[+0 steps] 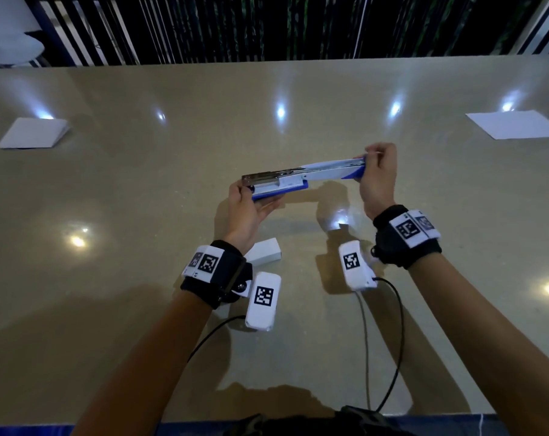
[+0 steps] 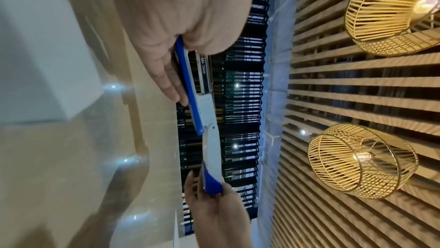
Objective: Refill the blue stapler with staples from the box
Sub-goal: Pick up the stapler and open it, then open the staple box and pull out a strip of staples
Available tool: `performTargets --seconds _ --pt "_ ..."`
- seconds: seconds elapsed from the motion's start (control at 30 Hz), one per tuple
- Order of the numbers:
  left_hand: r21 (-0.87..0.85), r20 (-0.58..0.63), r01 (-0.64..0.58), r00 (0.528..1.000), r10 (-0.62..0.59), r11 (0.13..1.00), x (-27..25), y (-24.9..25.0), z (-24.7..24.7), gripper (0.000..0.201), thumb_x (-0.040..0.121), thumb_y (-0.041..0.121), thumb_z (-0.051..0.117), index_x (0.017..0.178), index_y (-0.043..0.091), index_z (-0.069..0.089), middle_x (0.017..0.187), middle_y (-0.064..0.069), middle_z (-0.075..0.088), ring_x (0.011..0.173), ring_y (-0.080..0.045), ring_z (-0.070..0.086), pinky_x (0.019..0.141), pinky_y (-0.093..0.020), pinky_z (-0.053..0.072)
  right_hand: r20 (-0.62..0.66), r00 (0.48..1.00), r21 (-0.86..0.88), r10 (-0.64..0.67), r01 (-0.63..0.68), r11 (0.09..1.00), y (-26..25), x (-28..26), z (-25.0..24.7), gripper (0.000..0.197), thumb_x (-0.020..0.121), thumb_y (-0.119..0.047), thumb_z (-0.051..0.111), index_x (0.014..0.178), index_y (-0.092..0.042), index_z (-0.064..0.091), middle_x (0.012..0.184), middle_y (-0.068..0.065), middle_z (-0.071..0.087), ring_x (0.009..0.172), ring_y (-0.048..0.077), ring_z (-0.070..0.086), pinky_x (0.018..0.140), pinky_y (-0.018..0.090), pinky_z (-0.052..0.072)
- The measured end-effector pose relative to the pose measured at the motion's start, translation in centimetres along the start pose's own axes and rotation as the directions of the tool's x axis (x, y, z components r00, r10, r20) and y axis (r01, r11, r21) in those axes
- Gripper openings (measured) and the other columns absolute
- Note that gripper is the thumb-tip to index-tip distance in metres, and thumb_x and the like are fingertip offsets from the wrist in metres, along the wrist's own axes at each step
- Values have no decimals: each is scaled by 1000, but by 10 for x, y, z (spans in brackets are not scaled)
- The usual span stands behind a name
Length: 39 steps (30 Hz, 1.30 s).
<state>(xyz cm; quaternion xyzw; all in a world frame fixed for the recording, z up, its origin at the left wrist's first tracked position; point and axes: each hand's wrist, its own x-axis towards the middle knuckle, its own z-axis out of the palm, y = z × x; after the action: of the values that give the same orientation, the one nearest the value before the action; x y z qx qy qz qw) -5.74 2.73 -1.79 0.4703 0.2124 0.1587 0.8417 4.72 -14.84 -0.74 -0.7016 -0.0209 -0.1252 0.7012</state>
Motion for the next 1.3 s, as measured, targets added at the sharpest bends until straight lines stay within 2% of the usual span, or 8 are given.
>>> performTargets --seconds 0.1,0.23,0.43,0.57,0.83,1.03,1.17,1.3 --pt "95 33 -47 998 44 994 -1 7 3 22 106 14 27 125 13 38 122 -21 54 80 -30 68 65 -24 62 194 949 -449 -250 312 837 5 -3 -3 34 86 5 32 100 -11 58 104 11 63 87 14 56 97 43 42" --pt "183 113 -97 991 77 978 -4 10 10 20 106 14 25 122 12 37 126 -22 51 81 -31 66 65 -22 60 532 830 -540 -165 483 689 1 -14 9 24 98 -30 42 110 -22 61 112 -5 66 105 11 57 112 50 7" --pt "263 116 -64 993 35 963 -2 6 7 32 106 16 25 137 10 34 133 -22 53 80 -22 68 72 -25 60 682 703 -476 -200 635 608 5 -11 23 31 87 -41 57 106 -18 64 102 -1 63 100 16 56 84 33 24" --pt "380 66 22 997 -51 925 3 7 -4 34 106 21 26 139 16 31 133 -13 52 98 -23 66 82 -30 55 728 665 -423 -165 625 656 13 -6 38 25 85 -32 63 102 -13 66 98 4 63 92 20 57 86 48 43" --pt "846 -13 7 1000 8 533 16 15 -45 56 81 33 47 134 23 29 131 -13 48 122 -34 50 103 -50 43 750 661 -522 -6 597 609 27 3 69 30 81 -32 70 102 -11 68 104 12 56 103 31 49 91 49 42" --pt "946 -19 78 982 -188 314 0 26 -44 35 85 23 55 115 11 41 120 -11 44 112 -29 48 91 -39 43 767 618 -604 175 601 523 27 1 79 35 80 -31 72 107 -10 64 115 13 52 111 33 46 96 46 40" --pt "905 27 107 951 -307 412 -3 28 -42 15 97 16 45 82 17 44 78 -1 43 67 -13 38 65 -26 31 748 634 -632 194 594 497 24 0 74 35 83 -33 68 112 -14 62 119 11 52 116 29 45 98 43 33" --pt "904 12 131 944 -329 407 0 27 -44 25 99 14 40 75 20 44 71 2 43 62 -10 36 56 -23 27 755 654 -570 47 619 540 12 -12 63 33 80 -36 71 109 -21 63 113 3 55 108 20 47 96 41 30"
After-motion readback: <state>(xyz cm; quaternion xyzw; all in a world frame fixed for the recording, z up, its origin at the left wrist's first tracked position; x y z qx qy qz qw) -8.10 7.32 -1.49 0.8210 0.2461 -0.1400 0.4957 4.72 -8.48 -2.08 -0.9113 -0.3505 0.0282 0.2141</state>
